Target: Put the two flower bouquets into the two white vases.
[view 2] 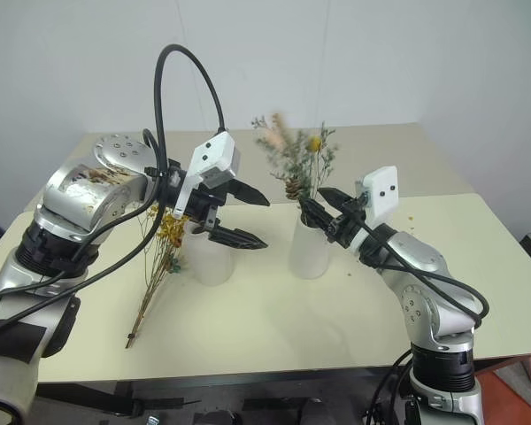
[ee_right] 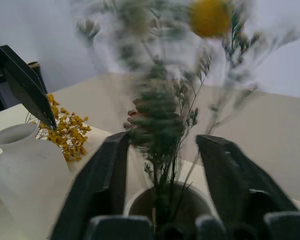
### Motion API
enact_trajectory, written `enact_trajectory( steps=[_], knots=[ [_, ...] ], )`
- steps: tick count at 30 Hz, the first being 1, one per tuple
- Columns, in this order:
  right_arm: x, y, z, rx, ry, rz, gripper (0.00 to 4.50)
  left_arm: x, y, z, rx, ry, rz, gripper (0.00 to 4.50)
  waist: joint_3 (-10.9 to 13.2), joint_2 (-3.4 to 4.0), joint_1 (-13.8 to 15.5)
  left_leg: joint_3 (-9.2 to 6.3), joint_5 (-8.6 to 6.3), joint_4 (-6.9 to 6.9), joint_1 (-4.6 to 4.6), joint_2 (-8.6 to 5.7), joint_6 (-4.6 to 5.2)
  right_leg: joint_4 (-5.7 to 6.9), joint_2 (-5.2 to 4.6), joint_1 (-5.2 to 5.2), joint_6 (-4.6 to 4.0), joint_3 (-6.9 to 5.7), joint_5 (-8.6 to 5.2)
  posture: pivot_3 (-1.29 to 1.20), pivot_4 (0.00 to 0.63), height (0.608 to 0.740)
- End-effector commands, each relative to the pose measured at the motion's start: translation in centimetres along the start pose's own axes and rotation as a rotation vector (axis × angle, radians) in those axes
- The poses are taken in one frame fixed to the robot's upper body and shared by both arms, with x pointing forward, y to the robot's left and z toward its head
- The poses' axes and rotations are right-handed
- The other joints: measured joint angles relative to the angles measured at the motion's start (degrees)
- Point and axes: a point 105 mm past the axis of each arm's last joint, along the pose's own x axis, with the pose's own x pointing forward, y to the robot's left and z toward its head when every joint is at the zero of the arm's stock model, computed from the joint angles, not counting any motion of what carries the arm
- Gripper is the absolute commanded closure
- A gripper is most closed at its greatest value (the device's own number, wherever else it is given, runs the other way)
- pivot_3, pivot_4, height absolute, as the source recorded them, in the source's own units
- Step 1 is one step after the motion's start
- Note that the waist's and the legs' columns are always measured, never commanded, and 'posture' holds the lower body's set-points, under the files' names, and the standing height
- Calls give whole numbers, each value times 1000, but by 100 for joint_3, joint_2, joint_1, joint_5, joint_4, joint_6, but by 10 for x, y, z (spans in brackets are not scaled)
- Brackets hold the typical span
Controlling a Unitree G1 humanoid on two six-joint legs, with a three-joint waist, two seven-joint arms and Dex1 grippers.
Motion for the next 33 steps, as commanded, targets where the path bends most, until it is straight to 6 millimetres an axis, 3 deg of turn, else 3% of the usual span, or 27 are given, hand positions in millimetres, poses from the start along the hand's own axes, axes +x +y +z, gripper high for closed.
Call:
enact_trajectory(
  steps=[1, 3, 10, 15, 19, 26, 33],
  knots=[
    [-5, 4, 16, -63, -57, 8, 573, -8, 2, 11, 50, -24, 22, 0, 0, 0, 2, 0, 0, 0, 0, 0, 0, 0, 0, 0, 0, 0, 0, 0, 150, 740],
    [-8, 4, 16, -68, -51, 10, 29, -8, 3, 12, 50, -26, 23, 0, 0, 0, 2, 0, 0, 0, 1, 0, 0, 0, 0, 0, 0, 0, 0, 0, 150, 740],
    [-40, 5, 19, -121, 58, 127, 29, -18, 6, 8, 35, -14, 57, 0, 1, -2, 15, 1, 0, 0, -2, 0, 1, -2, 0, 2, 1, -1, -1, 0, 150, 740],
    [-62, 12, 28, -91, 187, 271, 29, -39, 0, 5, -22, -59, 77, 0, 1, -2, -18, 8, -2, 0, 11, 9, 3, -2, 6, 11, 2, 4, -2, 0, 150, 740],
    [-69, 25, 35, -66, 245, 400, 29, -59, -5, 0, -121, -70, 155, 0, 2, -4, -14, 13, -2, 0, 17, 20, 4, -2, 14, 16, 36, 6, -23, 0, 150, 740],
    [-47, 42, 44, 137, 273, 534, 29, -91, -21, -22, -416, 85, 344, 0, 6, -11, -34, 18, -4, 4, 25, 25, 5, -1, 21, 21, 40, 15, -25, 0, 150, 740],
    [-27, 51, 38, 172, 303, 611, 29, -123, -40, -38, -480, 204, 555, 0, 11, -20, 7, 19, -5, 4, 20, 31, 5, -2, 27, 13, 36, 17, -23, 0, 150, 740]
  ],
)
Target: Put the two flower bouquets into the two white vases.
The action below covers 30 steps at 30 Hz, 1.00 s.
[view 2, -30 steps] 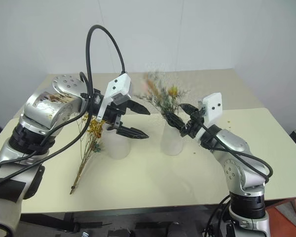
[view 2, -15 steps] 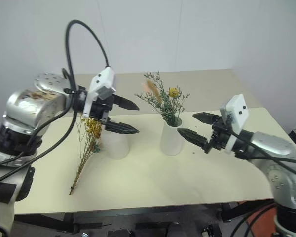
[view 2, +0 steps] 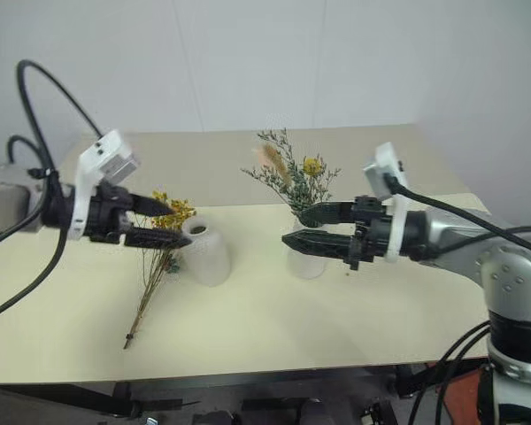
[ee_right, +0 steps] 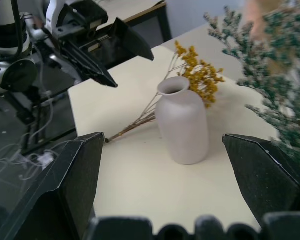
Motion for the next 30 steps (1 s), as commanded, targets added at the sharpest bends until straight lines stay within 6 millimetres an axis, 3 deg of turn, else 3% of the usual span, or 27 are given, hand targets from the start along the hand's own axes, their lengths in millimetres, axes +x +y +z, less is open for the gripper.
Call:
enact_trajectory(
  steps=[1, 8, 14, 23, 30],
  knots=[
    [6, 1, 2, -23, 13, 29, 29, -25, 2, 1, 24, -12, 104, 0, 2, -3, 10, 0, 0, 0, 0, 1, 0, 0, 0, -1, -2, 0, 1, 0, 150, 740],
    [14, 6, -1, -30, 17, 91, 29, -44, 4, -30, -105, 146, 144, 0, 3, -5, 15, 2, -1, 0, 6, 1, -2, 3, -1, -1, 0, 6, 0, 0, 150, 740],
    [19, 10, -3, -37, 21, 111, 29, -38, 15, -41, -214, 196, 195, 0, 2, -7, 18, 9, -1, -2, 12, 3, -2, 5, 1, -2, -2, 15, 1, 0, 150, 740],
    [20, 12, -1, -45, 2, 115, 29, -11, 41, -84, -458, 439, 271, 0, 2, -9, 18, 25, -2, -8, 16, 1, -4, 11, 1, -10, -24, 34, 14, 0, 150, 740],
    [19, 13, 1, -51, -13, 110, 29, 26, 44, -88, -486, 505, 260, 0, -1, -12, 44, 29, -2, -8, 13, -4, -4, 12, -1, -15, -39, 42, 23, 0, 150, 740]
  ],
)
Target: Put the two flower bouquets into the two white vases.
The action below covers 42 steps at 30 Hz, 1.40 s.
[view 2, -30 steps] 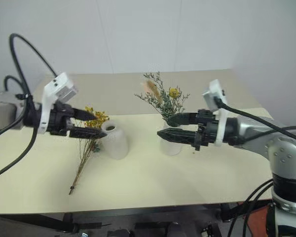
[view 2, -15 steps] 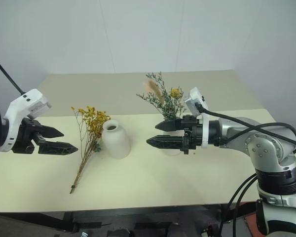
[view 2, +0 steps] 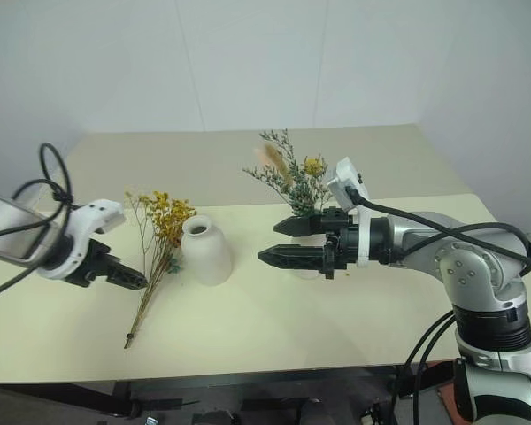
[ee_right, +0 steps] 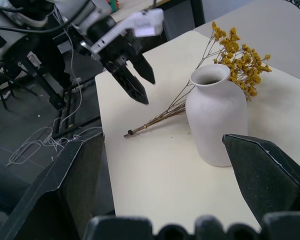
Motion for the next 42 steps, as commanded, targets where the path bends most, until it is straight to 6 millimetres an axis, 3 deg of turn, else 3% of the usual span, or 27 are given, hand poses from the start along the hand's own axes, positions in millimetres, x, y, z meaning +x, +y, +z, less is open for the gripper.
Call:
enact_trajectory(
  steps=[1, 8, 14, 19, 30, 35, 42],
  knots=[
    [-4, 6, 13, -66, -45, -2, 29, 5, 0, 6, -1, 6, 36, 0, -1, -1, -4, 0, 0, 0, -1, 0, 0, 0, 0, -1, 0, 0, 0, 0, 150, 740],
    [-6, 8, 16, -83, -69, -23, 29, 33, 12, 9, -70, 46, 122, 0, -3, -5, -10, 19, 0, 0, -15, -4, 0, 14, 1, -34, -3, 29, 2, 0, 150, 740],
    [-9, 10, 15, -85, -73, -39, 29, 44, 10, 12, -90, 53, 122, 0, -8, -12, -13, 23, 1, 1, -48, -6, -2, 20, -1, -68, -6, 36, 4, 0, 150, 740],
    [-9, 11, 15, -83, -78, -44, 0, 54, 12, 2, -114, 84, 114, 1097, -9, -13, -15, 30, 1, 1, -46, -7, -2, 22, -3, -71, -7, 44, 5, 0, 150, 740],
    [-10, 10, 15, -75, -77, -50, 0, 53, 16, -6, -148, 77, 106, 4471, -10, -16, -4, 31, 1, 1, -45, -9, -2, 21, -6, -69, -7, 44, 5, 0, 150, 740],
    [-9, 9, 15, -75, -78, -50, 0, 37, 23, 11, -139, -25, 158, 4471, -10, -16, -2, 30, 1, 1, -46, -8, -2, 21, -6, -70, -7, 43, 5, 0, 150, 740],
    [-9, 10, 14, -82, -82, -45, 0, -11, 28, 61, -144, -367, 200, 4471, -11, -17, 11, 32, 2, 1, -48, -10, -2, 19, -6, -70, -7, 41, 5, 0, 150, 740]
  ],
)
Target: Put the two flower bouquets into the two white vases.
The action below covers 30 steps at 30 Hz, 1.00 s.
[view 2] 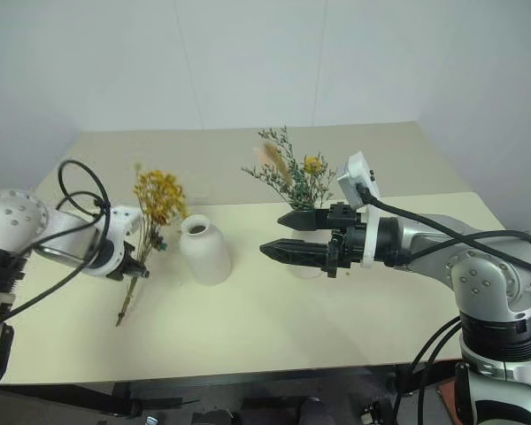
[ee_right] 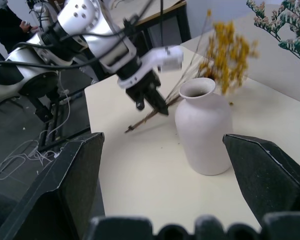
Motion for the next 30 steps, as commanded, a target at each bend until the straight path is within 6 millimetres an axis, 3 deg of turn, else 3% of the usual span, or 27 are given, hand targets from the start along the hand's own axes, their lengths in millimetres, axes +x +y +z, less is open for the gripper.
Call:
enact_trajectory(
  steps=[1, 5, 9, 14, 23, 30],
  knots=[
    [-2, 6, 7, -51, -29, 11, 0, -33, 0, 41, 2, -265, -15, 4471, 0, 0, -5, 0, 0, 0, 1, 0, 0, 0, 0, 0, 0, 1, 0, 0, 150, 740],
    [-2, 10, 4, -54, -21, 15, 0, -64, -16, 62, 101, -511, -133, 4471, 0, 0, -25, 2, 0, -1, -1, 1, 0, -2, -1, -1, 0, 1, 0, 0, 150, 740],
    [-3, 13, 0, -61, -3, 8, 0, -102, -31, 84, 117, -799, -369, 4471, 0, 0, -13, 11, 1, -2, 1, 6, -2, -5, 2, -1, -5, 2, 4, 0, 150, 740],
    [-4, 15, -1, -64, -4, 3, 0, -130, -43, 91, 131, -982, -594, 4471, -1, -1, -6, 11, 1, -1, 3, 7, -1, -10, 2, 6, -3, 0, 8, 0, 150, 740],
    [-4, 16, -1, -73, -1, -11, 0, -143, -75, 77, 311, -1187, -802, 4471, -1, -2, -17, 12, 0, -1, 2, 11, 0, -9, 6, 6, -3, 2, 10, 0, 150, 740],
    [-5, 17, 0, -81, 4, -9, 0, -127, -83, 68, 375, -1201, -819, 4471, -1, -2, -12, 14, 1, -1, 4, 14, 0, -12, 9, 8, -3, 2, 11, 0, 150, 740]
  ],
)
